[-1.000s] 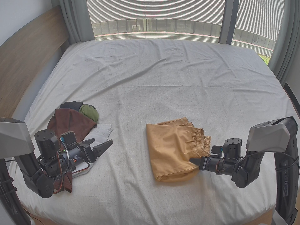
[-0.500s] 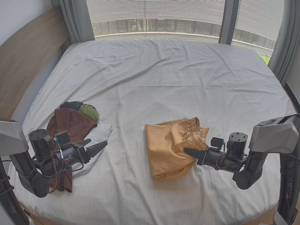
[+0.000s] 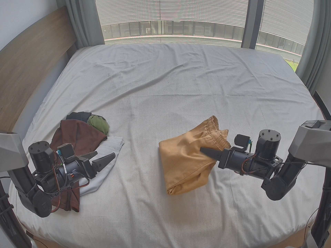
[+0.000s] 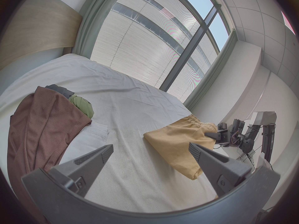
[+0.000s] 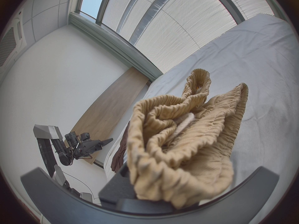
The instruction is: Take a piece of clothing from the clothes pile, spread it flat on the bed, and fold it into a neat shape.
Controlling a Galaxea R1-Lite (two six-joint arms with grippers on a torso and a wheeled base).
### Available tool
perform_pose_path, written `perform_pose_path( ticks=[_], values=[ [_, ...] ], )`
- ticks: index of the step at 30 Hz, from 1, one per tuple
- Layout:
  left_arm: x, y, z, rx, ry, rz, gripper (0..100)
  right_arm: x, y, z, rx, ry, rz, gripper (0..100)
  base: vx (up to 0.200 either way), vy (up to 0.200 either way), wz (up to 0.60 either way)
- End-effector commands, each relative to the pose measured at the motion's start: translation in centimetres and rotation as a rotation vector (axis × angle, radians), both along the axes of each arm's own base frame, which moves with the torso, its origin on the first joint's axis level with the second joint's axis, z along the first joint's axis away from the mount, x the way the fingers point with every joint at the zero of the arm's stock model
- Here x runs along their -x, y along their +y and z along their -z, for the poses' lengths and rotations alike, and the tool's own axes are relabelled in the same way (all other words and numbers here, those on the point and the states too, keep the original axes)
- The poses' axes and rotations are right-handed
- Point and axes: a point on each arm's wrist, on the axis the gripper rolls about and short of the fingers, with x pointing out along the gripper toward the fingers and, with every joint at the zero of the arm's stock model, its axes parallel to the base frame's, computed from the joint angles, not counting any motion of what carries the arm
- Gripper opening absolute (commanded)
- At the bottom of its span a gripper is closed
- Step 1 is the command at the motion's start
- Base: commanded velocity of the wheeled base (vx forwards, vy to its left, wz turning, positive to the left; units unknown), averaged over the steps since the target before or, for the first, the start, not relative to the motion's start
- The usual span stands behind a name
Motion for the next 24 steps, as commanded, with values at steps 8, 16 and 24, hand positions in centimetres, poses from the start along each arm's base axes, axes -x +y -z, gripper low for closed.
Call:
perform_pose_path(
  ticks=[8, 16, 24],
  values=[
    [0.2, 0.1, 0.1, -0.001, 0.009, -0.003, 100, -2.7, 1.9, -3.7, -0.036, -0.077, -0.011, 0, 0.0, 0.0, 0.0],
    [0.2, 0.1, 0.1, -0.001, 0.011, -0.003, 100, -4.6, 2.8, -5.8, -0.063, -0.091, -0.008, 0, 0.0, 0.0, 0.0],
    [0.2, 0.0, 0.3, -0.002, 0.019, 0.0, 100, -6.4, 3.2, -7.9, -0.091, -0.105, 0.002, 0, 0.0, 0.0, 0.0]
  ],
)
